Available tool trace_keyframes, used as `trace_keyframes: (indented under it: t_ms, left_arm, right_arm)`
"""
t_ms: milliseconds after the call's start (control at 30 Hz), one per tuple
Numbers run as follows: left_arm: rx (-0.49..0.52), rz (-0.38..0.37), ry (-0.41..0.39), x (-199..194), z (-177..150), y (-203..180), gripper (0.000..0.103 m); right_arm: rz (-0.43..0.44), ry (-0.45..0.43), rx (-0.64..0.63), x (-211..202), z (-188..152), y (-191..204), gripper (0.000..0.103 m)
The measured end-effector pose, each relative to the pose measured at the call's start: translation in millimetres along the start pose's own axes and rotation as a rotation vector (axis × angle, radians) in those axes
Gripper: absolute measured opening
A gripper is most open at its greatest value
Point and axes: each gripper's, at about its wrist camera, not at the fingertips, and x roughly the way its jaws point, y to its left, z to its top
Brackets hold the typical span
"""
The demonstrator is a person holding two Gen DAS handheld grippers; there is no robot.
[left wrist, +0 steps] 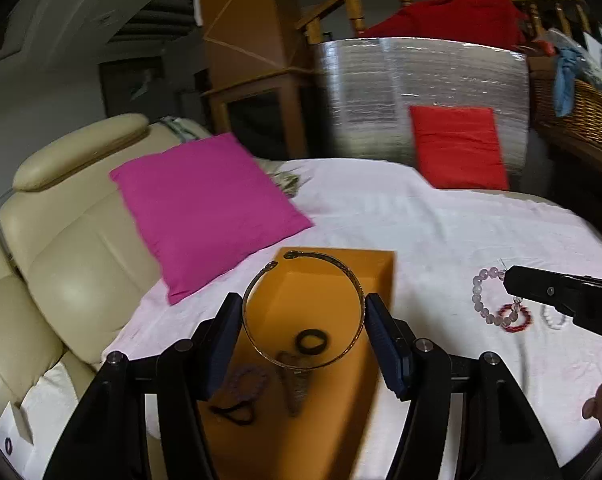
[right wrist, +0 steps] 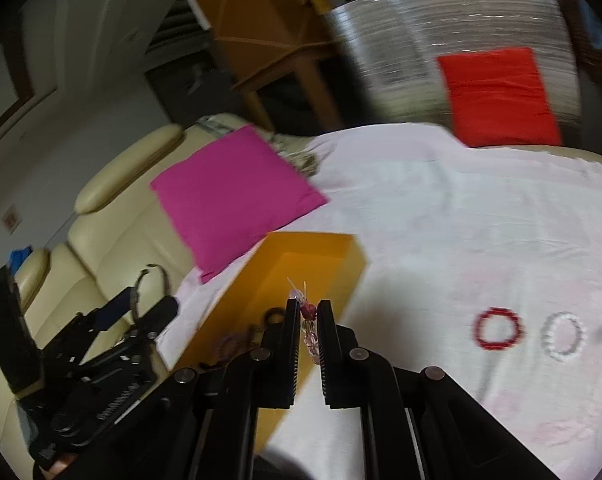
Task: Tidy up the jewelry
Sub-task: 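Carry the silver bangle and pink bracelet over the orange box with both tools, then lower both tools into the orange box and open them to release the bracelets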
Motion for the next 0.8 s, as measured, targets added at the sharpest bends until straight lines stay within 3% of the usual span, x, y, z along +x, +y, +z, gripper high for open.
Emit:
trace_keyframes:
  t_ms: [333,800]
  left_arm:
    - [-0.046,0.078,0.067,31,-27,41,0.063]
    - [-0.041,0.082,0.168,72,-61,50,0.063]
  right_arm:
    - [0.065,0.073,-0.077,48,-7,53,0.01]
    - [0.047,0.164,-0.095,100,-26,55,0.01]
